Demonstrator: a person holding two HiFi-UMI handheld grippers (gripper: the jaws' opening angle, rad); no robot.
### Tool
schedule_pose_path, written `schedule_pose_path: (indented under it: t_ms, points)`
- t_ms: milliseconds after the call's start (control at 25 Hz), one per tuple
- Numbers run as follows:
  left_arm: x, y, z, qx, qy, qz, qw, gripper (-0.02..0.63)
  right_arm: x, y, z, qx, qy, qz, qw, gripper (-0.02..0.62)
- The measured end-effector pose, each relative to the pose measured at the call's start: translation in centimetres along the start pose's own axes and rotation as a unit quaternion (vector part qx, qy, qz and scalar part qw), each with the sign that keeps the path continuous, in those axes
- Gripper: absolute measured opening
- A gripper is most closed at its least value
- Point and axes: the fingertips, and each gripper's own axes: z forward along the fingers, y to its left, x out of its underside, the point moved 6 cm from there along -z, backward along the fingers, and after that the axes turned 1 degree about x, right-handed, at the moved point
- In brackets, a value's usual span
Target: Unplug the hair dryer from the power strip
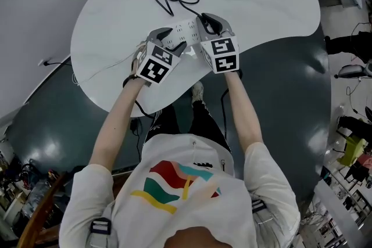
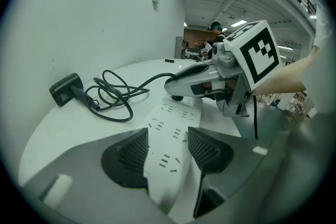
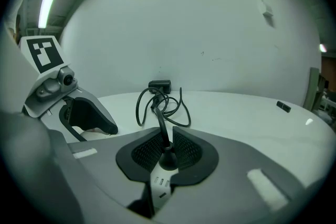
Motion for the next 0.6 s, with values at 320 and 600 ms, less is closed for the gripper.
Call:
schedule_pose_path:
  t_ms: [320, 600]
  points:
    - [-0.1, 0.1, -0.1, 0.003, 0.007, 0.004, 1.0000, 0.235, 0.0, -0.8, -0.2, -0.063, -0.001, 0.044, 0.997, 0.058]
    - [-1.2, 0.5, -1.4, 0.015, -0.018, -0.028, 0.9993, 0.236, -3.3, 1.4, -1.5, -0.040, -0.041, -0.131, 0.990, 0.051]
